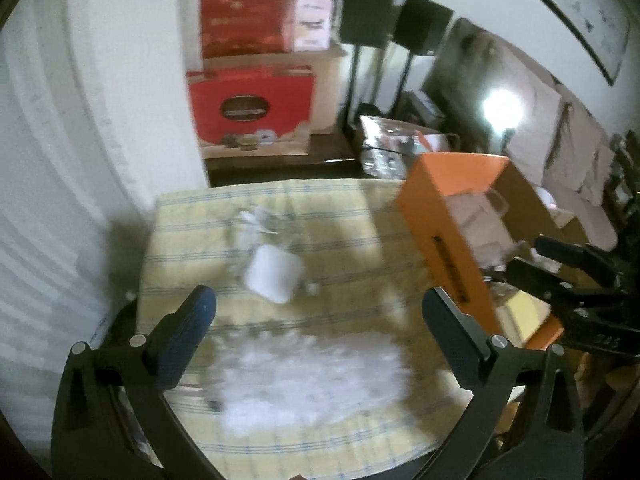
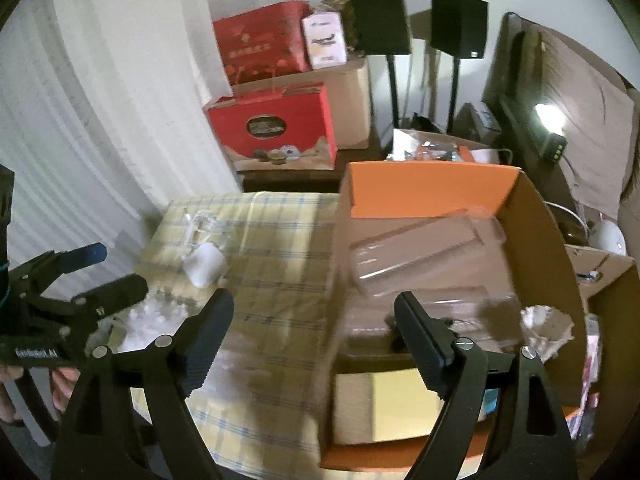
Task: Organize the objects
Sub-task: 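Move both grippers toward the white charger and earphones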
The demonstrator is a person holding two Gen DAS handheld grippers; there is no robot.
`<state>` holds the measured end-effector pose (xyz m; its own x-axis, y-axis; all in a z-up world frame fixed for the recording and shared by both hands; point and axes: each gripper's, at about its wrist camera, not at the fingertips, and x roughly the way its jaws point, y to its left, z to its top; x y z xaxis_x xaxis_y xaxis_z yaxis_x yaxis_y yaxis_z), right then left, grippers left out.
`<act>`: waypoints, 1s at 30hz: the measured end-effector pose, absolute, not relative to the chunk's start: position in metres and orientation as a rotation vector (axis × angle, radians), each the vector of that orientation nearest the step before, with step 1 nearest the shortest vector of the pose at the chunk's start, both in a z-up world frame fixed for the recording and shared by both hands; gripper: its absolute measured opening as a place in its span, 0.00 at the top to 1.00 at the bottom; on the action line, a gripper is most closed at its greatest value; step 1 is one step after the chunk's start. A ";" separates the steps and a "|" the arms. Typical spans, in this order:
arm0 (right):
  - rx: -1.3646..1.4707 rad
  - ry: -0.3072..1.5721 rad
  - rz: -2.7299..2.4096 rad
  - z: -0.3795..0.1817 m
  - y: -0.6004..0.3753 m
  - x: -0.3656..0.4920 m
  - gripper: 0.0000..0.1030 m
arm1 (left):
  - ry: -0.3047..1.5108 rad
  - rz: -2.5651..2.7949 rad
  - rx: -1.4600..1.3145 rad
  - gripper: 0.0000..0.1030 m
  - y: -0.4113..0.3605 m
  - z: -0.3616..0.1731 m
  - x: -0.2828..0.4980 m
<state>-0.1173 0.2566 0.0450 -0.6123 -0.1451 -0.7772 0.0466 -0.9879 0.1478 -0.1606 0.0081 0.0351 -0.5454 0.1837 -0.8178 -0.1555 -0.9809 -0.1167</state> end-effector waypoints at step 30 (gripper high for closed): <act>1.403 -0.262 -2.604 -0.011 0.194 -0.201 0.21 | 0.040 2.479 -1.507 0.08 -0.014 -0.073 -0.225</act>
